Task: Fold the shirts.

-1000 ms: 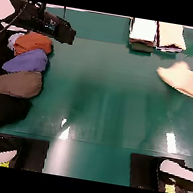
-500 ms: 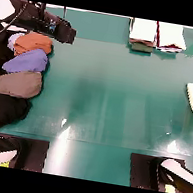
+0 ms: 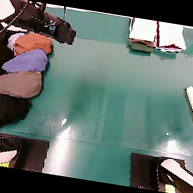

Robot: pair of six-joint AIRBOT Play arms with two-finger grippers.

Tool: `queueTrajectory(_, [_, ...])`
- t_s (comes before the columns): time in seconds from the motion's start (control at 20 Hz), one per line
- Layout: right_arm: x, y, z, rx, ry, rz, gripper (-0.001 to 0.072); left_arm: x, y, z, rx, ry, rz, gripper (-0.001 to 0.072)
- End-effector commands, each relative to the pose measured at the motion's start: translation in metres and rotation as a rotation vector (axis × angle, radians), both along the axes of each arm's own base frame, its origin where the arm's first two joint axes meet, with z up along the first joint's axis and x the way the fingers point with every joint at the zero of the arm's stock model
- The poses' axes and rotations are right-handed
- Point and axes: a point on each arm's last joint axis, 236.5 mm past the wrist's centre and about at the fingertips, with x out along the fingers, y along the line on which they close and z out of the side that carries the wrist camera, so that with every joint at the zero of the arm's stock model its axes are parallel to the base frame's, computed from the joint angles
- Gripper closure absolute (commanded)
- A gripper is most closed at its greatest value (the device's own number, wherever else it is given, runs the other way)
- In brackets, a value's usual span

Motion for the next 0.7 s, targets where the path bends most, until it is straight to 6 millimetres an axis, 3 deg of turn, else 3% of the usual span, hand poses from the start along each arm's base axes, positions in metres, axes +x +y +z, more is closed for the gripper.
queueTrajectory(0.0, [0.076,0.057,0.039,0.064,-0.226,0.156,0.0172,0.001,-0.001,0.001,-0.004,-0.005,0.000,0.0681])
queueTrajectory(0.1, [0.119,0.130,0.033,0.152,-0.251,0.334,0.0181,0.001,-0.001,0.001,-0.003,-0.006,0.000,0.0680])
queueTrajectory(0.2, [0.144,0.211,0.011,0.210,-0.194,0.535,0.0181,0.002,-0.001,0.002,-0.005,-0.009,0.001,0.0680])
queueTrajectory(0.35, [0.156,0.332,-0.025,0.277,-0.095,0.831,0.0181,0.010,-0.003,0.013,-0.032,-0.061,0.010,0.0681])
queueTrajectory(0.45, [0.152,0.401,-0.042,0.297,-0.033,1.005,0.0199,0.012,-0.004,0.015,-0.037,-0.072,0.013,0.0681])
queueTrajectory(0.55, [0.144,0.457,-0.052,0.307,-0.001,1.143,0.0322,0.012,-0.004,0.015,-0.038,-0.073,0.013,0.0680])
queueTrajectory(0.6, [0.140,0.479,-0.056,0.308,0.006,1.197,0.0413,0.012,-0.004,0.015,-0.038,-0.073,0.013,0.0681])
queueTrajectory(0.65, [0.134,0.500,-0.059,0.308,0.012,1.250,0.0554,0.012,-0.004,0.015,-0.038,-0.073,0.013,0.0681])
